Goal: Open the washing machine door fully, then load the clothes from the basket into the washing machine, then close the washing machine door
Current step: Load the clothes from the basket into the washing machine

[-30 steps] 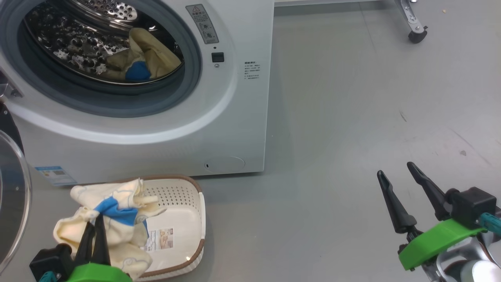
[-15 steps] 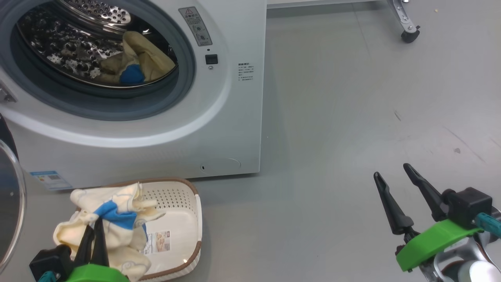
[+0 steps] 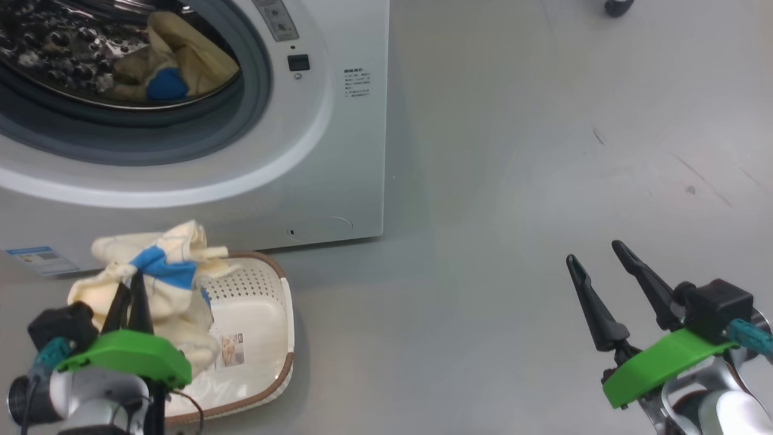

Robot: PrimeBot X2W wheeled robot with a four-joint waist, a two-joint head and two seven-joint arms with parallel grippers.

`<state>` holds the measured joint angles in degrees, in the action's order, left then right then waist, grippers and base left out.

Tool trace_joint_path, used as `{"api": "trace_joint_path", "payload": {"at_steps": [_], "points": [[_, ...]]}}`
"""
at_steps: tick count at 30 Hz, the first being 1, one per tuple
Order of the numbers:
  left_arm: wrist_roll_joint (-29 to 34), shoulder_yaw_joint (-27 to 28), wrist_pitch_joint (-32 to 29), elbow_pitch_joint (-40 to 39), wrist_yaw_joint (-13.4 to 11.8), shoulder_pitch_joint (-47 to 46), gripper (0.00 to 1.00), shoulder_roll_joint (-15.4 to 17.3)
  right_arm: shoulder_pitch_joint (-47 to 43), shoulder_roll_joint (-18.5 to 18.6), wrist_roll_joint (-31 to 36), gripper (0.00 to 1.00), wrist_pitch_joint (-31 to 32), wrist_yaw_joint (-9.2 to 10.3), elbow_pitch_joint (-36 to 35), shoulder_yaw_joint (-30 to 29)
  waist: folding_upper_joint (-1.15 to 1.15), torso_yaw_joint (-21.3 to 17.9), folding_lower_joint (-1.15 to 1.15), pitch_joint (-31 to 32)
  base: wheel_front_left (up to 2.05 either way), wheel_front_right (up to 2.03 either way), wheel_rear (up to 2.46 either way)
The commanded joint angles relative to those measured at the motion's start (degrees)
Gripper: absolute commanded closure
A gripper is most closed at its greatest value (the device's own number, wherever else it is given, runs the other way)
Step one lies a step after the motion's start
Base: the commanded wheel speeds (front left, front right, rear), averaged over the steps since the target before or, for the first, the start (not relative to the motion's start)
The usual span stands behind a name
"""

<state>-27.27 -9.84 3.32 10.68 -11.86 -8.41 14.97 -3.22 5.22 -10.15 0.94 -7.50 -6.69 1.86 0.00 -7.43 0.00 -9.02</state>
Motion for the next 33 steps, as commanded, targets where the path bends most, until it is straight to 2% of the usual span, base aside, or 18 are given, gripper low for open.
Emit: {"api": "trace_joint_path", "payload": {"at_steps": [1, 9, 14, 25, 33], "points": [[-0.31, 2.58, -0.31, -1.16, 0.38, -3.93, 1.00, 2.18, 3.23, 0.65, -0.70, 0.00, -0.67, 0.01, -1.74, 1.10, 0.00, -1.34, 0.00, -1.87, 0.00, 0.00, 0.00], [-2.60, 5.12, -5.09, 6.47, 2.70, -17.92, 1.00, 6.61, 7.03, 0.04, -1.84, 0.00, -3.05, 0.01, 0.02, 2.36, 0.00, -5.72, 0.00, -8.95, 0.00, 0.00, 0.00], [-3.87, 5.62, -11.27, 10.50, 4.92, -28.20, 1.00, 10.72, 9.74, -0.42, -2.58, 0.00, -4.96, 0.01, 1.71, 3.31, 0.00, -8.64, 0.00, -14.35, 0.00, 0.00, 0.00], [-3.81, 7.18, -22.78, 13.66, 6.30, -48.06, 1.00, 21.34, 14.89, -1.69, -5.09, 0.00, -10.29, 0.01, 6.21, 5.12, 0.00, -13.78, 0.00, -24.84, 0.00, 0.00, 0.00], [-1.40, 5.86, -26.50, 15.54, 7.72, -61.41, 1.00, 26.76, 18.81, -2.07, -6.83, 0.00, -12.99, 0.01, 9.13, 7.47, 0.00, -16.35, 0.00, -30.89, 0.00, 0.00, 0.00]]}}
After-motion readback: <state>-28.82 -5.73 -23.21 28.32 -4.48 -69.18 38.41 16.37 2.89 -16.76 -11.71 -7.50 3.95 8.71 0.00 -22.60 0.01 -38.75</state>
